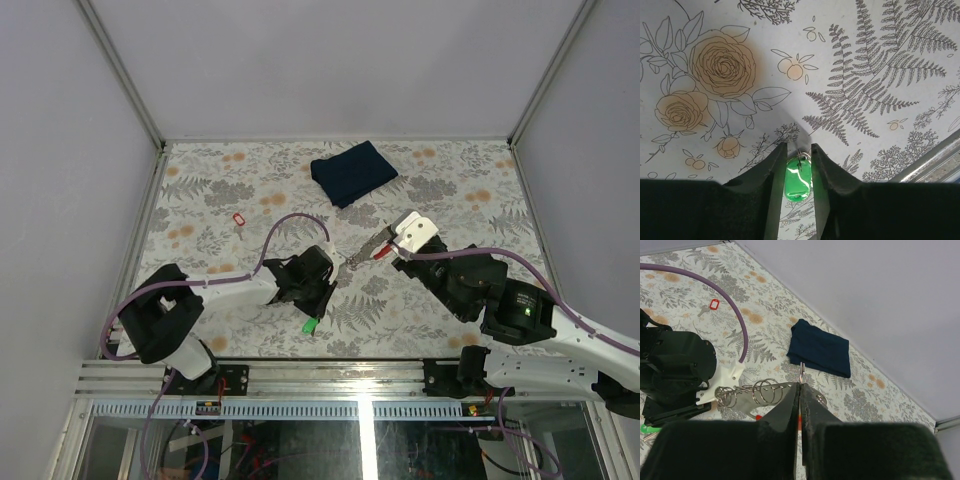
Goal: Put the keys on the keyring
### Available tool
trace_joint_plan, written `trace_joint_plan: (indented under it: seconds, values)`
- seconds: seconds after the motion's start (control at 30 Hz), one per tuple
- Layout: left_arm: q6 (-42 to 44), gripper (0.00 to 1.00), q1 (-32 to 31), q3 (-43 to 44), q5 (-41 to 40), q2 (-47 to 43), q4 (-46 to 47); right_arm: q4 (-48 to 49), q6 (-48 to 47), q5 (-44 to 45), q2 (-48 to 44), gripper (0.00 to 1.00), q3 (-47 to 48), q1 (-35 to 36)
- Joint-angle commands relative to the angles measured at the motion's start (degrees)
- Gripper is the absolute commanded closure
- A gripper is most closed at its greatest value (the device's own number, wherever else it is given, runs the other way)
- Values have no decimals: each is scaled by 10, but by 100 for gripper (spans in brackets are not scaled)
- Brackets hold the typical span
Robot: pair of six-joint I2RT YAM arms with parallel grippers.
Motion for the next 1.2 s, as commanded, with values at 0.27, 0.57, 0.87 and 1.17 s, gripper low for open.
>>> trace_joint_plan:
  seconds: [0.27, 0.57, 0.87, 1.17]
  values:
    - [2, 74, 4, 16, -14, -22, -11, 22, 4, 2, -1, 98, 10, 3]
    - [2, 77, 3, 12, -1, -17, -15, 20, 6, 3, -4, 98, 9, 4]
    - [5, 78, 2, 13, 8, -14, -24, 22, 7, 3, -3, 98, 6, 3]
    - [4, 84, 0, 14, 15, -11, -29, 24, 7, 2, -4, 98, 3, 4]
